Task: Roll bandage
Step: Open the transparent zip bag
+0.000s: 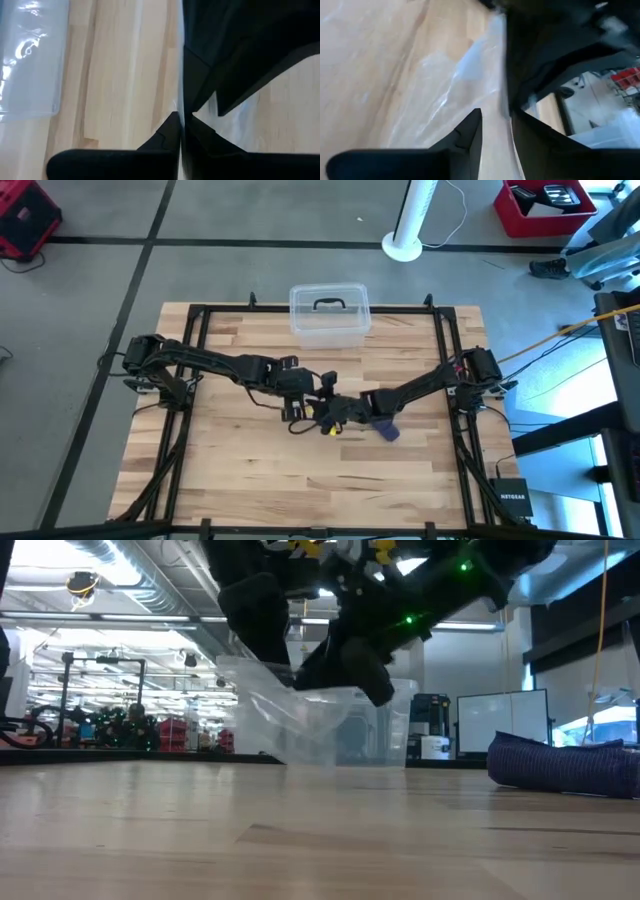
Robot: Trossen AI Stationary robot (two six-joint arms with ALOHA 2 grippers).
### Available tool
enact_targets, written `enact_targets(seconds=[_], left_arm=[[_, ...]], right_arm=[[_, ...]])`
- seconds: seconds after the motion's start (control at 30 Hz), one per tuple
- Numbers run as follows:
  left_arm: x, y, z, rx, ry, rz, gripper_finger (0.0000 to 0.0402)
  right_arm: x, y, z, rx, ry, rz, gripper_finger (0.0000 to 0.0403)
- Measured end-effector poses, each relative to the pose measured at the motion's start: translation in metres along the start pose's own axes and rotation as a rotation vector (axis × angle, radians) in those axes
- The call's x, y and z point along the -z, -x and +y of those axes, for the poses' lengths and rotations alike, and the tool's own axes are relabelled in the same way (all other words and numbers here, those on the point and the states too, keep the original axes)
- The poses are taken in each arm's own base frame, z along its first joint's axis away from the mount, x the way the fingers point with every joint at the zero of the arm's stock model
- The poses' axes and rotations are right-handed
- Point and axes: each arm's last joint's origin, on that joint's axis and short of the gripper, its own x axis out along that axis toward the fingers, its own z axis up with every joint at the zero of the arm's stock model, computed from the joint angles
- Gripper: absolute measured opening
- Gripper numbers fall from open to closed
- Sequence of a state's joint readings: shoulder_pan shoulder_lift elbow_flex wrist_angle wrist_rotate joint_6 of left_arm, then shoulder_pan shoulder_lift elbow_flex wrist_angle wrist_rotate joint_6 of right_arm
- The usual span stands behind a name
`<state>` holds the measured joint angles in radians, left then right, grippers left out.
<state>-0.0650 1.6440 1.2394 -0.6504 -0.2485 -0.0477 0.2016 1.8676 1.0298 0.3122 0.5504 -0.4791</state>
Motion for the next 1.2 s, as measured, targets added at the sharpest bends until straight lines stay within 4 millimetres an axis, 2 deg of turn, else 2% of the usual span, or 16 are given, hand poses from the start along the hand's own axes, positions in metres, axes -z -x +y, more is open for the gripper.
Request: enact_targets(seconds=[0.2, 0.3, 0.43, 0.6, 0.7, 0.8, 0.93, 1.07, 1.2], left_arm=[[0.0, -0.001, 0.003, 0.002, 0.009, 0.004, 0.0002], [0.0, -0.003, 0.009, -0.047, 0.031, -0.008, 0.0003], [0.01, -0.01, 0.021, -0.291, 0.064, 0.026, 0.0001], [0.011, -0.01, 0.029, -0.507, 0.053, 0.014, 0.0001], [0.004, 0.0, 0.025, -0.583, 0.025, -0.063, 0.0002], [-0.002, 0.012, 0.014, -0.572, -0.024, -0.136, 0.0002], [0.002, 0.013, -0.005, -0.468, -0.067, -0.126, 0.0002], [0.018, -0.006, -0.012, -0.308, -0.02, -0.075, 0.0002], [0.034, -0.023, -0.016, -0.288, 0.019, -0.032, 0.0002]], right_arm=[[-0.003, 0.003, 0.008, -0.1, 0.001, -0.048, 0.0103], [-0.001, 0.003, 0.009, -0.153, -0.039, -0.048, 0.0077], [-0.004, 0.004, 0.009, -0.167, -0.116, -0.069, 0.0014], [-0.017, 0.006, 0.002, -0.041, -0.115, -0.075, 0.0022], [-0.018, 0.003, -0.003, -0.033, -0.105, -0.07, 0.001], [-0.009, -0.003, -0.003, -0.075, -0.12, -0.026, 0.0007], [0.01, -0.011, 0.001, -0.151, -0.178, 0.065, 0.0007], [0.024, -0.012, 0.011, -0.186, -0.195, 0.112, 0.0006], [0.034, -0.013, 0.018, -0.219, -0.216, 0.14, 0.0004]])
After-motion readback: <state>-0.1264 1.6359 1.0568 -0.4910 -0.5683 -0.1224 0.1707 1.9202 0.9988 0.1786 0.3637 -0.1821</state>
